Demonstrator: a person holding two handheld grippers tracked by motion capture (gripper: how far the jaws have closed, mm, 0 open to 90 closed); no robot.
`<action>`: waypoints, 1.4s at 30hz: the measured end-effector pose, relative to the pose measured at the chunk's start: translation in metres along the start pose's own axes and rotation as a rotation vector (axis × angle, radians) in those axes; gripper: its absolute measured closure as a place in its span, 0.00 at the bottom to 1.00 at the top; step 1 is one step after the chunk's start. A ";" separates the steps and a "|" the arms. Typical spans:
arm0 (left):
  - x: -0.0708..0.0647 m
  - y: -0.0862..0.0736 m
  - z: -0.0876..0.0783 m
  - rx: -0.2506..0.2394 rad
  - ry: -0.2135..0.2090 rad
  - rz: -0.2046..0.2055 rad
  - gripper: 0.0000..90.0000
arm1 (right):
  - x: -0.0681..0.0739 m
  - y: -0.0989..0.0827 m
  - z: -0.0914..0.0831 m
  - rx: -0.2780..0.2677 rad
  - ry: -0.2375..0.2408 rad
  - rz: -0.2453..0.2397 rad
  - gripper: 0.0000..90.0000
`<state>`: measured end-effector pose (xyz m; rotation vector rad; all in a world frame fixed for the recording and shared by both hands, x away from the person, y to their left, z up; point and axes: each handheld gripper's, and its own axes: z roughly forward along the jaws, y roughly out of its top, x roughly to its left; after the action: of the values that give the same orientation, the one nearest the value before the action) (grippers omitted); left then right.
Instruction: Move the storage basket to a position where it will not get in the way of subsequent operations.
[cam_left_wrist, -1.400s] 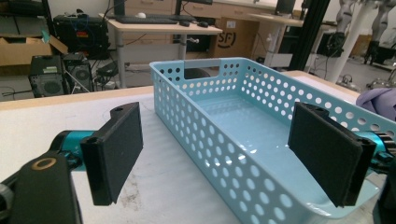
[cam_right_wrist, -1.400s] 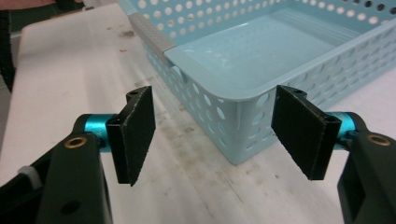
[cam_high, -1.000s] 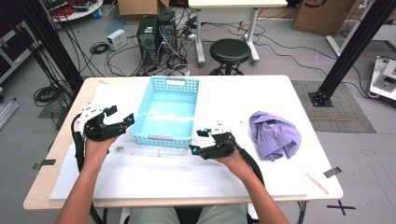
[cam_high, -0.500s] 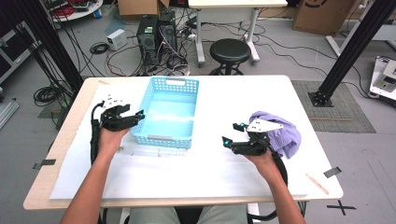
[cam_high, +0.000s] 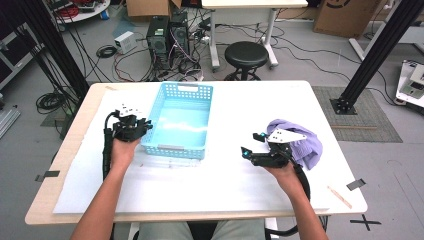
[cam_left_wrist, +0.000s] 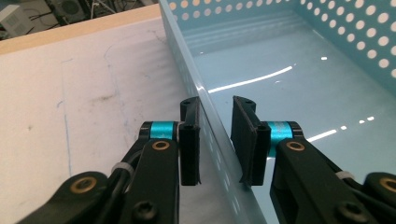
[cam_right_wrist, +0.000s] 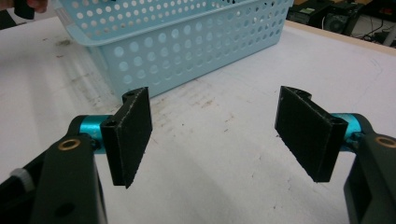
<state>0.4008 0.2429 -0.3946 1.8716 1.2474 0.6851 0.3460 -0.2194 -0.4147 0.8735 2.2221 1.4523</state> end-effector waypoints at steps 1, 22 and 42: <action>-0.001 0.000 -0.002 0.004 0.006 0.007 0.82 | 0.000 0.000 0.000 0.001 -0.001 0.001 0.31; -0.001 -0.034 -0.060 -0.006 0.015 0.014 0.87 | -0.005 -0.002 -0.001 -0.006 -0.015 0.029 0.31; 0.023 0.007 -0.005 -0.041 -0.020 -0.015 0.36 | -0.009 -0.004 -0.006 -0.016 -0.021 0.045 0.31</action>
<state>0.4092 0.2646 -0.3851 1.8293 1.2245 0.6773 0.3485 -0.2305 -0.4162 0.9351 2.1862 1.4727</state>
